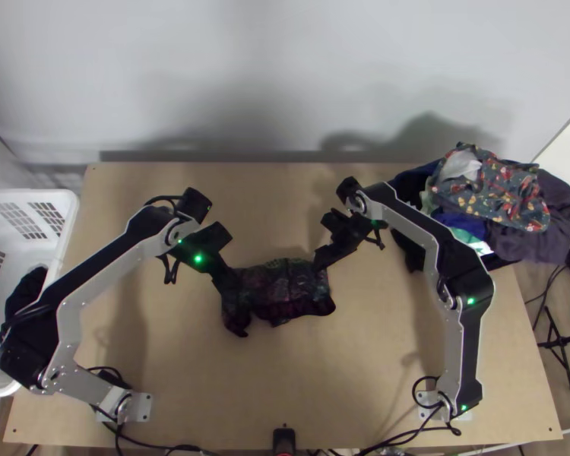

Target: Fold the t-shirt

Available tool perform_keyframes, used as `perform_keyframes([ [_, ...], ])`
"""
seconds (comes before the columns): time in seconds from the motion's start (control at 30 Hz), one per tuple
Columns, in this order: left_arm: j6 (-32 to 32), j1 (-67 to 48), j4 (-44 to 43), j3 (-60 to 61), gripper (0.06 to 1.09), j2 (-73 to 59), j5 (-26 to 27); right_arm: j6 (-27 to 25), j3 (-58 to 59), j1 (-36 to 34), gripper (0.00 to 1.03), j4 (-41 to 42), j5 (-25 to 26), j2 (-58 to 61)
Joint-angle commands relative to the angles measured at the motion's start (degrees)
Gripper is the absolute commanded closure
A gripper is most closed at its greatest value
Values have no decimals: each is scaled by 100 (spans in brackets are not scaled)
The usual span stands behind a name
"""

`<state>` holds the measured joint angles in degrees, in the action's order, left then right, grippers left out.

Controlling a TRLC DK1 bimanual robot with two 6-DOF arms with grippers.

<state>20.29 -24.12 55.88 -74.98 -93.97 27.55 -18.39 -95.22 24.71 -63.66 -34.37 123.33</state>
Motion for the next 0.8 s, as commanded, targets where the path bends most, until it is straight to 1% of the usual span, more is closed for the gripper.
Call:
perform_keyframes([
  [0.0, -8, 39, 81, -8, 10, 222, 5, 117, 65, 69, 7, 134, -167, 42],
  [0.07, 1, 92, 81, -25, 10, 301, -4, 134, 109, 148, 7, 134, -263, 7],
  [0.17, 18, 171, 108, -69, 10, 389, -4, 169, 118, 175, 7, 64, -562, -28],
  [0.2, 36, 188, 116, -87, 10, 406, -4, 196, 109, 175, 9, 46, -650, -37],
  [0.27, 62, 215, 143, -113, 10, 424, -4, 248, 100, 201, 10, 3, -808, -46],
  [0.4, 89, 215, 187, -131, 10, 433, 5, 213, 126, 553, 10, -173, -843, -81],
  [0.57, 89, 223, 204, -131, 10, 476, -4, 231, -76, 1053, 10, -191, -826, 7],
  [0.63, 98, 223, 213, -122, 10, 494, -13, 240, -172, 1089, 10, -191, -826, 192],
  [0.7, 115, 232, 222, -105, 10, 538, -30, 266, -216, 1089, 15, -173, -826, 315],
  [0.77, 124, 250, 239, -52, 10, 617, -57, 328, -190, 1071, 17, -68, -799, 359],
])
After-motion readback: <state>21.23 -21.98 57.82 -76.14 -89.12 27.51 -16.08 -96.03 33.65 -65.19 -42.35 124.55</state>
